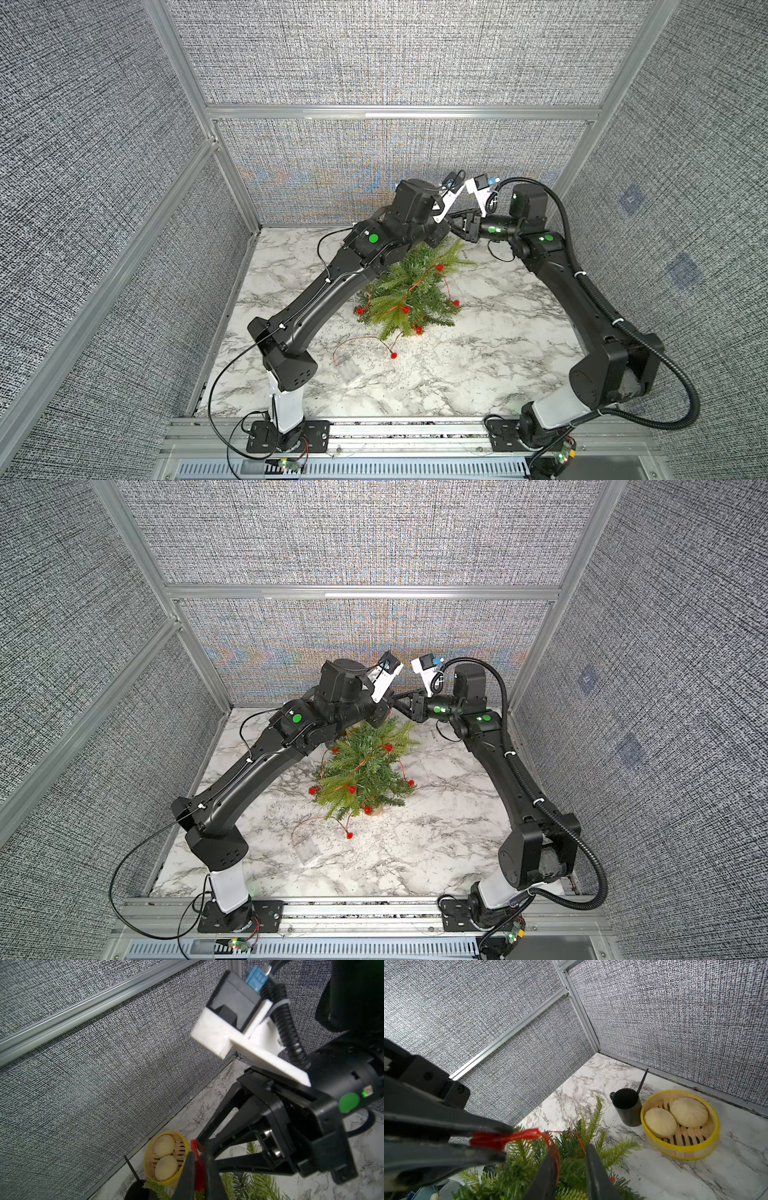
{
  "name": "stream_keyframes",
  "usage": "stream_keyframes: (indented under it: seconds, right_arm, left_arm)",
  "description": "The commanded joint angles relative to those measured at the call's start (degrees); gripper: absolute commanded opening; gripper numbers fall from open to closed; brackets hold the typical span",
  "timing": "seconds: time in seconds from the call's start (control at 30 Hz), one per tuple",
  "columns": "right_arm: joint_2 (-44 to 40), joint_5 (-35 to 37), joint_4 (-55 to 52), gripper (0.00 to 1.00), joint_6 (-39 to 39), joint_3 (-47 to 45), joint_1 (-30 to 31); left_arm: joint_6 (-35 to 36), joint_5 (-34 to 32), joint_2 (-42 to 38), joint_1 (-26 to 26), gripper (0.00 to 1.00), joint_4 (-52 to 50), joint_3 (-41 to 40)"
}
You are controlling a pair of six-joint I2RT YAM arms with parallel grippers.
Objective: Remove string lights from the small christmas tree
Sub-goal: Remove the light string from the Christmas tree.
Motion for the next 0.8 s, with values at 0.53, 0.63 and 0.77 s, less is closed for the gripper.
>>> stream_keyframes:
  seconds: [0.53, 0.63, 0.77]
  right_arm:
    - [-2.40, 1.45, 0.82, 0.00, -0.28, -1.10, 0.04]
    - [-3.39, 2.28, -0.23, 0.00, -0.48, -1.25, 0.14]
    - [-5.11, 4.36, -2.08, 0.00, -1.06, -1.95, 0.39]
  left_arm:
    - [-0.81, -0.21, -2.16, -0.13, 0.18, 2.26, -2.38]
    - [-1.16, -0.44, -2.84, -0.13, 0.27, 2.02, -2.77]
    - [-2.20, 0.25, -4.69, -0.41, 0.46, 2.08, -4.23]
